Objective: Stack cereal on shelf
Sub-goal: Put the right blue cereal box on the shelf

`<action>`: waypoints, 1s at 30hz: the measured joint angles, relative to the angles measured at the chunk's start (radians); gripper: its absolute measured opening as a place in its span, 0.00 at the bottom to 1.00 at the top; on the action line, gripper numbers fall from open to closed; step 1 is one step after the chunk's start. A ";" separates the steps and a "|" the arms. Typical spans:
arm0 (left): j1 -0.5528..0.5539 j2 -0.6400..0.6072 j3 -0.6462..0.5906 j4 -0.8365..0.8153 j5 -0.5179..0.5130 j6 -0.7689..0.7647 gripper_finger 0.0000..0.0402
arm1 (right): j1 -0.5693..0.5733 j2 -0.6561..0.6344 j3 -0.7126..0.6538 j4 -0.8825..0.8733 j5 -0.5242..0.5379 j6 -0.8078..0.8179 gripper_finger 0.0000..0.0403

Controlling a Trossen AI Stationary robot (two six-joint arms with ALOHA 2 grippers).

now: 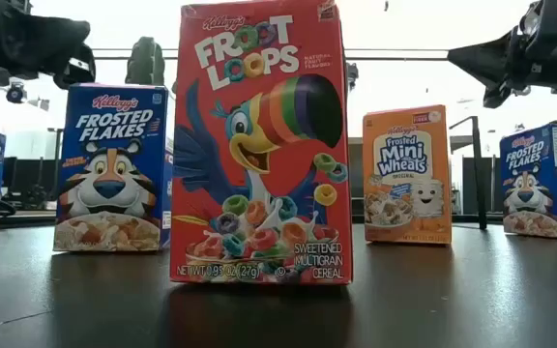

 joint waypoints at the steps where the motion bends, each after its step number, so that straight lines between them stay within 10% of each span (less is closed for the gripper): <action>1: 0.000 0.000 0.000 0.001 -0.030 0.003 0.00 | 0.000 0.000 0.000 0.006 0.000 0.003 0.02; 16: 0.000 0.000 0.000 0.139 -0.088 0.158 0.00 | 0.001 0.034 0.016 0.100 0.000 0.012 0.02; 30: 0.000 -0.001 0.021 0.164 -0.088 0.214 0.00 | 0.001 0.343 0.269 0.022 -0.137 0.014 0.02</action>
